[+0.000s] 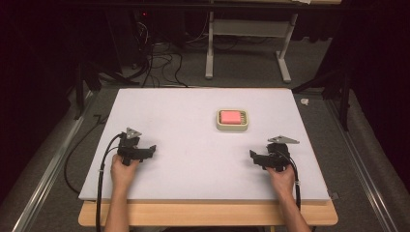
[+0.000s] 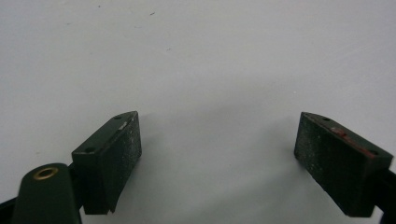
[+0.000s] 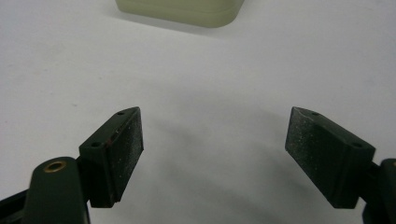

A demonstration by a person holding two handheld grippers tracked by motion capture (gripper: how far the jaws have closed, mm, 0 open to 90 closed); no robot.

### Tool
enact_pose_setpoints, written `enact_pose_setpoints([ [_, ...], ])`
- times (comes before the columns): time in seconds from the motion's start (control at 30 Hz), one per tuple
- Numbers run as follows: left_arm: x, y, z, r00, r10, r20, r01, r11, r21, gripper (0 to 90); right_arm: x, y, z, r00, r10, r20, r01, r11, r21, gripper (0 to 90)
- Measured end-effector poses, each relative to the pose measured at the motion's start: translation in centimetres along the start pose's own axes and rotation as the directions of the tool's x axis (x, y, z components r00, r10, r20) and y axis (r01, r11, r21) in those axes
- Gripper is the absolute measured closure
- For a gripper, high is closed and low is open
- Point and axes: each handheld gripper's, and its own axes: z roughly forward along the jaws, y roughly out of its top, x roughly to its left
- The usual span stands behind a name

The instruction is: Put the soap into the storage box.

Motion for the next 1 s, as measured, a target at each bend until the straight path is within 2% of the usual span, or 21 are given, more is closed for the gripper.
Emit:
enact_pose_setpoints([
  [0.13, 0.0, 0.0, 0.0, 1.0000, 0.000, 0.000, 0.000, 1.0000, 0.000, 15.3, 0.4, -0.2, 0.3, 0.9997, -0.023, 0.010, 0.023, 1.000, 0.019, 19.8],
  [0.27, 0.0, 0.0, 0.0, 1.0000, 0.000, 0.000, 0.000, 1.0000, 0.000, 15.3, 1.0, -0.3, 0.6, 0.9967, -0.072, 0.038, 0.071, 0.997, 0.040, 19.7],
  [0.43, 0.0, 0.0, 0.0, 1.0000, 0.000, 0.000, 0.000, 1.0000, 0.000, 15.3, 1.5, -0.4, 0.9, 0.9937, -0.102, 0.048, 0.099, 0.993, 0.056, 19.5],
  [1.0, 0.0, 0.0, 0.0, 1.0000, 0.001, -0.001, -0.001, 1.0000, -0.001, 15.3, 1.6, -0.5, 1.1, 0.9937, -0.102, 0.046, 0.099, 0.993, 0.057, 18.1],
])
